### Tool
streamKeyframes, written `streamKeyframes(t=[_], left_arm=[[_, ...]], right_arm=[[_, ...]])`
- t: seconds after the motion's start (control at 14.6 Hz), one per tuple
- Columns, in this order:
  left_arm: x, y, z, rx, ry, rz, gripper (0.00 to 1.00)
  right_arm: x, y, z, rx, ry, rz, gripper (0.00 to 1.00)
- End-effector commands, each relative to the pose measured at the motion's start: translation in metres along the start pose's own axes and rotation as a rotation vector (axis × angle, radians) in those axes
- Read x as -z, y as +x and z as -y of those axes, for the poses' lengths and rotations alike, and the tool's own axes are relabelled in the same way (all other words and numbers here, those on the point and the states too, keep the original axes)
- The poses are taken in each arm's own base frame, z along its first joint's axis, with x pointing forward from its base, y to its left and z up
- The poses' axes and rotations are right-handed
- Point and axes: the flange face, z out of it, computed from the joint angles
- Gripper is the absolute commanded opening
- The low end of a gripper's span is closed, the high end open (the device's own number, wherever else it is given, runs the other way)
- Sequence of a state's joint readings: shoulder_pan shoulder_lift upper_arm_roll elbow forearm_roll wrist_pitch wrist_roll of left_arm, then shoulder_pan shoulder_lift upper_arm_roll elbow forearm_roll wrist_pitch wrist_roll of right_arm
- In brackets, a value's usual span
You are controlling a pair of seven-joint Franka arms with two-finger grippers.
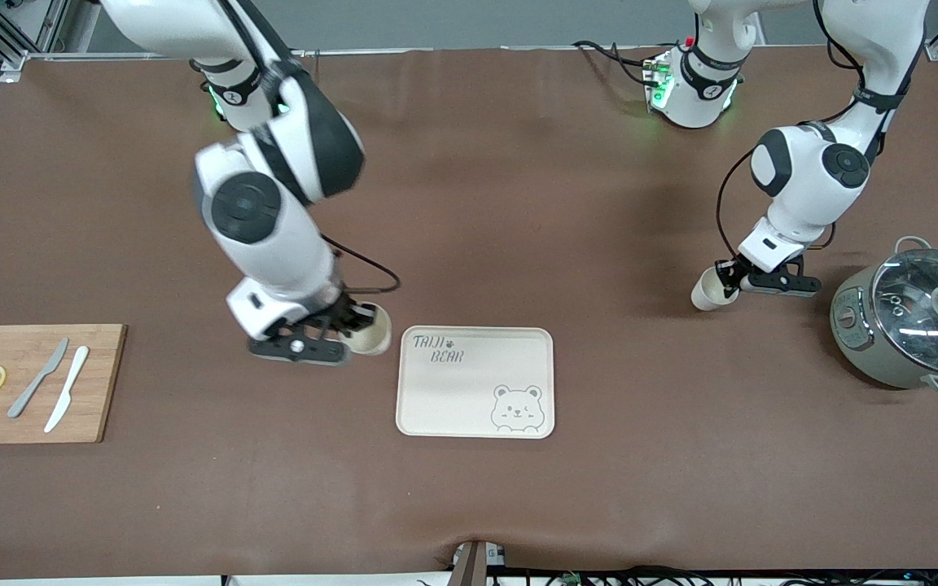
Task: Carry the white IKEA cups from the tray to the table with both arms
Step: 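Carry the cup toward the pot with the left gripper while the right gripper lifts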
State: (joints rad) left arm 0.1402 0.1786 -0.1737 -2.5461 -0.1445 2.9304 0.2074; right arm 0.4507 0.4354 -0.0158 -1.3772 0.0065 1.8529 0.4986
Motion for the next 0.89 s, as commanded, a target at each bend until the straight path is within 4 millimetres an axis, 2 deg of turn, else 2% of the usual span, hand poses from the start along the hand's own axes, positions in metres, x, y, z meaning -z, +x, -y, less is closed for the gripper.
streamKeyframes(t=[0.0, 0.14, 0.27, 0.41, 0.48, 0.55, 0.62, 0.82], left_arm=[[-0.002, 0.004, 0.001, -0.002, -0.004, -0.026, 0.0], [-0.009, 0.003, 0.0, -0.004, -0.003, -0.036, 0.0], [-0.013, 0.002, -0.001, -0.005, -0.002, -0.044, 0.0], [-0.013, 0.002, -0.001, -0.004, -0.002, -0.044, 0.0], [-0.012, 0.003, -0.001, -0.004, -0.002, -0.045, 0.16], [-0.012, 0.003, -0.001, -0.004, -0.002, -0.047, 0.39], [-0.012, 0.003, -0.002, -0.013, -0.002, -0.047, 0.99], [0.002, 0.005, -0.004, -0.012, 0.003, -0.064, 1.0]], right_arm=[[0.019, -0.019, -0.075, 0.082, 0.027, 0.051, 0.0], [0.028, -0.024, -0.129, 0.142, 0.031, 0.071, 0.0], [0.029, -0.025, -0.184, 0.214, 0.035, 0.089, 0.0], [0.024, -0.022, -0.222, 0.258, 0.039, 0.099, 0.0], [0.018, -0.021, -0.236, 0.273, 0.041, 0.109, 0.0], [0.011, -0.02, -0.251, 0.286, 0.048, 0.114, 0.0], [0.003, -0.02, -0.263, 0.289, 0.066, 0.12, 0.0], [-0.031, -0.022, -0.288, 0.335, 0.09, 0.083, 0.0]])
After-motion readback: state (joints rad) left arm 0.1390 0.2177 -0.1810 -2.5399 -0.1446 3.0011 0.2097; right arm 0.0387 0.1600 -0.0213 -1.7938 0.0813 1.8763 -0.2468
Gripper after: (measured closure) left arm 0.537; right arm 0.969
